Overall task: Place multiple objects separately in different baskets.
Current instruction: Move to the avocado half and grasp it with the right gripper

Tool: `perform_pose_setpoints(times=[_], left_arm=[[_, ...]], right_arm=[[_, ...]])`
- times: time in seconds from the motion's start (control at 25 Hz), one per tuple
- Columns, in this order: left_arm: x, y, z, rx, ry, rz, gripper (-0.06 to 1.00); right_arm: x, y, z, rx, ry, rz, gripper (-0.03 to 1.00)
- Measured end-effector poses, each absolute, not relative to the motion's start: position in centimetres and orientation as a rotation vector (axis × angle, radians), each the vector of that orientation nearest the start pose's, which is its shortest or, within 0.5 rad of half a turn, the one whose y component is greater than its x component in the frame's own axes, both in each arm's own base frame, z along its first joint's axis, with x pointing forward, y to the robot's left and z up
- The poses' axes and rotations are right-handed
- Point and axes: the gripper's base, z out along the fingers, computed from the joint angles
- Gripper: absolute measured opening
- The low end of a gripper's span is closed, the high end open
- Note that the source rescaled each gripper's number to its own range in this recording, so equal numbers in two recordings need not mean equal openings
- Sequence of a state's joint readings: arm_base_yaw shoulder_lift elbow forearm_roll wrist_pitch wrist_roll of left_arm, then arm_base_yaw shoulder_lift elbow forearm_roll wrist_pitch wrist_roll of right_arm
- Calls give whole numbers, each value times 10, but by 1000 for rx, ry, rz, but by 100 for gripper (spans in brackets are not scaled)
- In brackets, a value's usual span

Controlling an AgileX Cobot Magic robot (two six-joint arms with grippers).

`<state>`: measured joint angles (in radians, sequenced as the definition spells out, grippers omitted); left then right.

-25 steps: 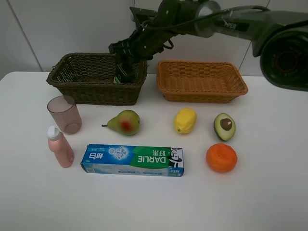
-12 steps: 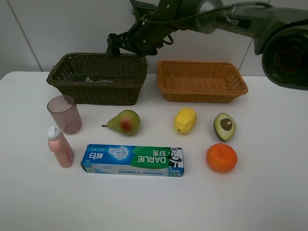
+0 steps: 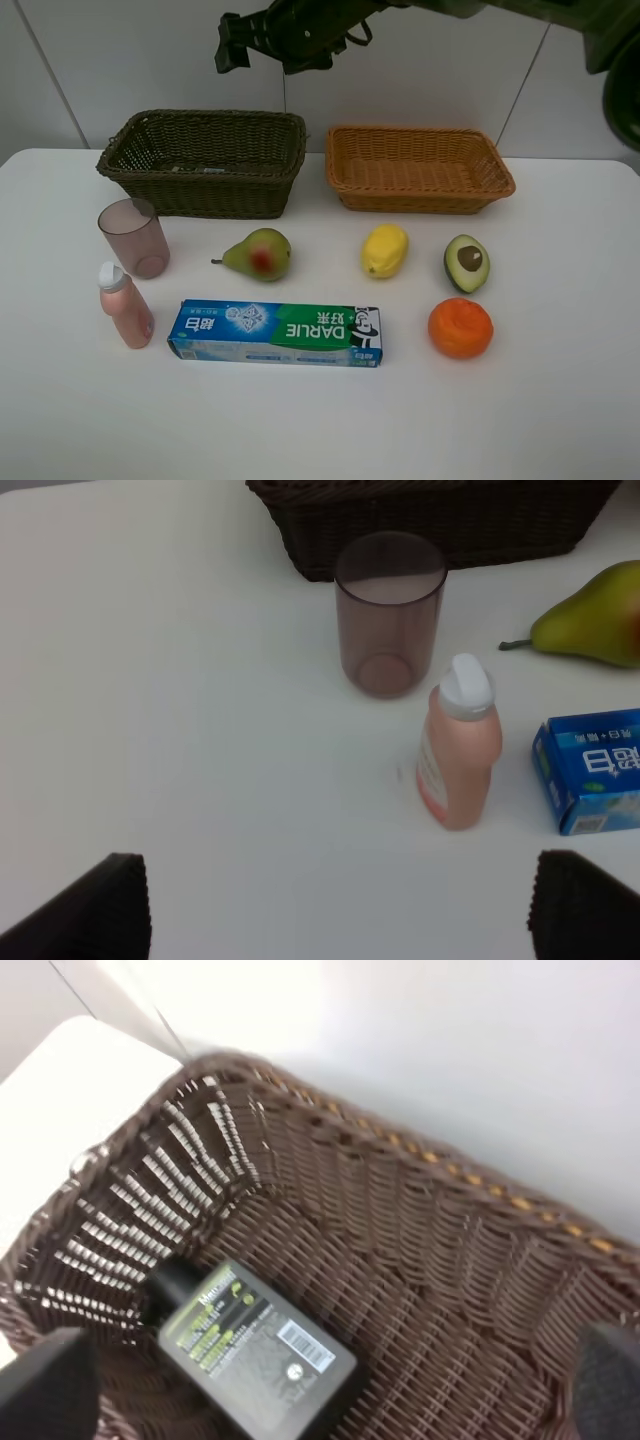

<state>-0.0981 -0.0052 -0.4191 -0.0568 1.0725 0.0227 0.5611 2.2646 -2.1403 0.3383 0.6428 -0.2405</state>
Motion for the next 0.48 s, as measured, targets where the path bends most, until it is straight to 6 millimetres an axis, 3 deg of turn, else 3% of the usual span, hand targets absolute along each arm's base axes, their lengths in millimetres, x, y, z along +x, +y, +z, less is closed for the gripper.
perform_pose_setpoints(times=[0.48], left_arm=[[2,-5,254,129,2129,-114,100]], right_arm=[[411,275,324,-854,2217,408,100]])
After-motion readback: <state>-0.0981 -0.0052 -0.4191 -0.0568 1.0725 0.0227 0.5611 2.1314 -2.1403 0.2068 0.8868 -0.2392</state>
